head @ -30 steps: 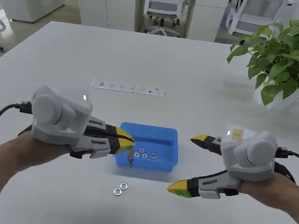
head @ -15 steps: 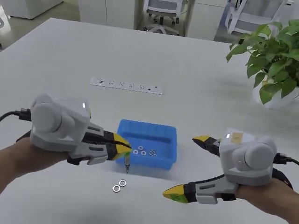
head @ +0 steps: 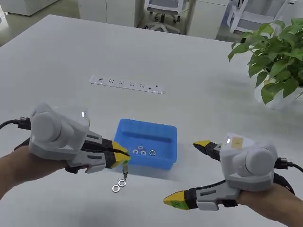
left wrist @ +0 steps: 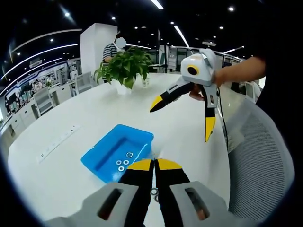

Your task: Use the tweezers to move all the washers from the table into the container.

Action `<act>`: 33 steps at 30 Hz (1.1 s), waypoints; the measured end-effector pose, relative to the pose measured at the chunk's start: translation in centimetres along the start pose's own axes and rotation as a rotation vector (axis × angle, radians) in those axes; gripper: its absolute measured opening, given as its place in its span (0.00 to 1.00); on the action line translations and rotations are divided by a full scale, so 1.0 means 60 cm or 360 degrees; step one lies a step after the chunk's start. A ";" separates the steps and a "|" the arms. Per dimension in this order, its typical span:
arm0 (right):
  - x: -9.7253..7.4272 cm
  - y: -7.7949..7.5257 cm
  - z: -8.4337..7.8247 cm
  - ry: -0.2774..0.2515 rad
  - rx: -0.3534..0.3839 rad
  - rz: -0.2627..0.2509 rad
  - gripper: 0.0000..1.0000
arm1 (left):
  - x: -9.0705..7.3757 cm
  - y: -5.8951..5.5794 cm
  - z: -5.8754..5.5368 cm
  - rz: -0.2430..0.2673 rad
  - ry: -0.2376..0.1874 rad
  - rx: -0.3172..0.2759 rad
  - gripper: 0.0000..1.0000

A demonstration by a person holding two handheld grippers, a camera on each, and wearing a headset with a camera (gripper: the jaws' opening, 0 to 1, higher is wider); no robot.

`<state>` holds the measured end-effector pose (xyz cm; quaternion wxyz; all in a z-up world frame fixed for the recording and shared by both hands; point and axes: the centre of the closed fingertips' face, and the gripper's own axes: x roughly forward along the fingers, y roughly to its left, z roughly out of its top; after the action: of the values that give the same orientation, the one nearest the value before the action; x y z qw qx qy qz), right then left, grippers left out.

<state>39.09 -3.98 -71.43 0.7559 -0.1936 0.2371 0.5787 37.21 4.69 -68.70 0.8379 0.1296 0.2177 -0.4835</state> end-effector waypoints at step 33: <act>0.019 0.030 0.004 -0.0013 -0.0174 0.0159 0.86 | 0.007 0.000 -0.030 0.0001 0.0012 -0.0047 0.05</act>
<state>37.64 -2.52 -71.94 0.7155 -0.2201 0.2115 0.6284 36.95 5.15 -70.45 0.8389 0.1192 0.2280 -0.4796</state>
